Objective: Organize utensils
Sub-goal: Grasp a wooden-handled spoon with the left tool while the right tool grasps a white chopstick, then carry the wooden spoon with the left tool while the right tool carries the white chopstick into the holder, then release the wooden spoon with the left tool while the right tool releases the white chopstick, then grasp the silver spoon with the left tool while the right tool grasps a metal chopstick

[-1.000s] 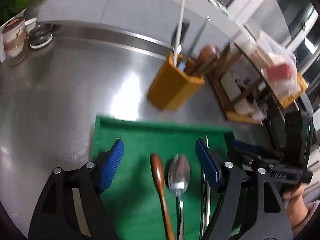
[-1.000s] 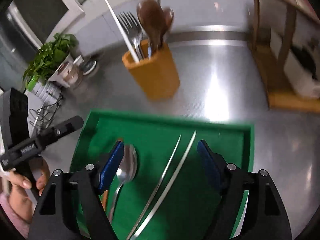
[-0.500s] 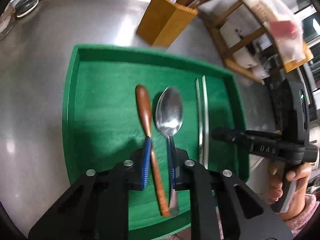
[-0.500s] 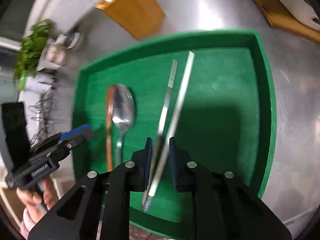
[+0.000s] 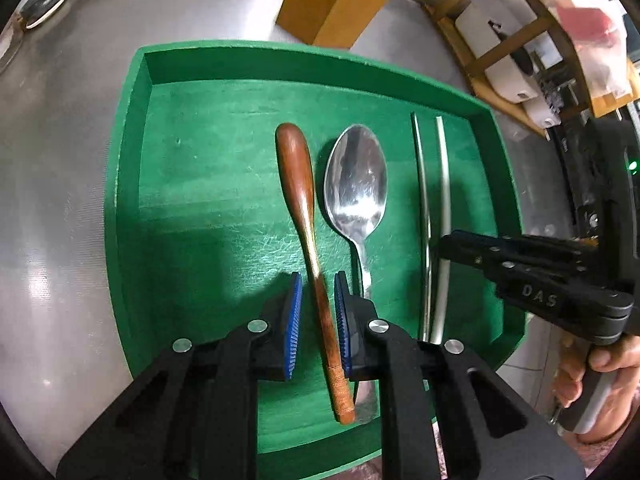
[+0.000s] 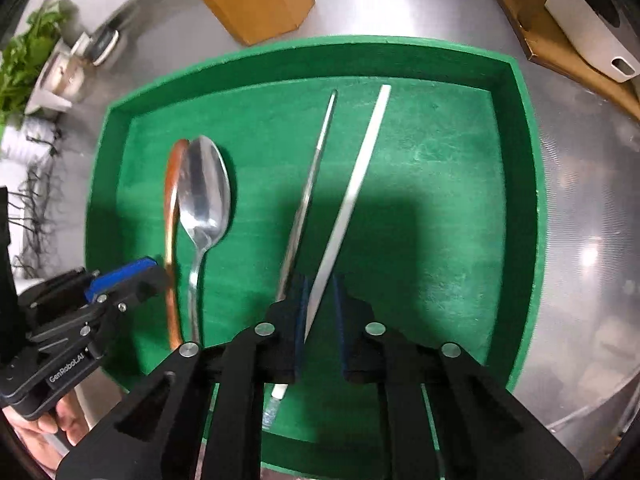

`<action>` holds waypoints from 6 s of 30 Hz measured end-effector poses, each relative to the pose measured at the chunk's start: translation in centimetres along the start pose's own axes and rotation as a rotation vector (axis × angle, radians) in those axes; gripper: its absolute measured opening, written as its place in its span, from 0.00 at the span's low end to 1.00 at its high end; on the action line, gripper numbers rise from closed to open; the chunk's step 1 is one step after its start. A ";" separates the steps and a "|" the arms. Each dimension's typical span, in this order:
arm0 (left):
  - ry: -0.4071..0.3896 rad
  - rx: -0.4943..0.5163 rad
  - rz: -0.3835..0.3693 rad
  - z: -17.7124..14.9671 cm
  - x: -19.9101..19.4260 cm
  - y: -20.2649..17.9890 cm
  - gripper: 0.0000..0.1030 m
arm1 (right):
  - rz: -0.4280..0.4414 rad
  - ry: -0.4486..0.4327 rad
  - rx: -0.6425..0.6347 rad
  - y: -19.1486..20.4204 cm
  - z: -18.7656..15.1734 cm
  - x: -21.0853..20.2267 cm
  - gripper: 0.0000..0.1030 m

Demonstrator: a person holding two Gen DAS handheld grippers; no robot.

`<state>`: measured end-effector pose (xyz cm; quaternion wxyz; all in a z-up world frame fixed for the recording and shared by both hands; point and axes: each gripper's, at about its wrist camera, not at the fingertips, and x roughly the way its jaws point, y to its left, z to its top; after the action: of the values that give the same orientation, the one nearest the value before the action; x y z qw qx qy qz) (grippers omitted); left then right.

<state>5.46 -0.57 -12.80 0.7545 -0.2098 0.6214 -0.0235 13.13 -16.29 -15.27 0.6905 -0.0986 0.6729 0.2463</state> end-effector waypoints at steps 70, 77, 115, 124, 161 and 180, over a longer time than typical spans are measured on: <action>-0.946 0.022 -0.034 12.9 -13.6 -2.7 0.05 | 0.256 -0.964 -0.154 1.6 13.0 -14.5 0.06; -0.929 0.024 -0.023 16.2 -11.5 -2.2 0.05 | 0.242 -0.973 -0.149 2.4 16.0 -13.5 0.06; -0.837 0.072 -0.026 12.3 -8.9 0.5 0.38 | 0.067 -0.888 -0.434 4.6 14.3 -12.4 0.10; -0.862 0.052 -0.001 9.7 -11.0 1.1 0.46 | 0.051 -0.855 -0.435 4.9 13.7 -12.7 0.08; -0.124 0.052 -0.083 -0.6 -2.6 -1.3 0.31 | 0.218 -0.031 0.008 -0.1 0.5 -1.3 0.12; -0.032 0.136 0.020 -0.6 0.2 -4.0 0.20 | 0.101 0.036 0.054 0.0 -0.1 0.4 0.07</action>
<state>5.81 -4.47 -11.72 0.7770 -0.1523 0.6083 -0.0549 13.04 -16.27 -15.64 0.6672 -0.0503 0.6959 0.2607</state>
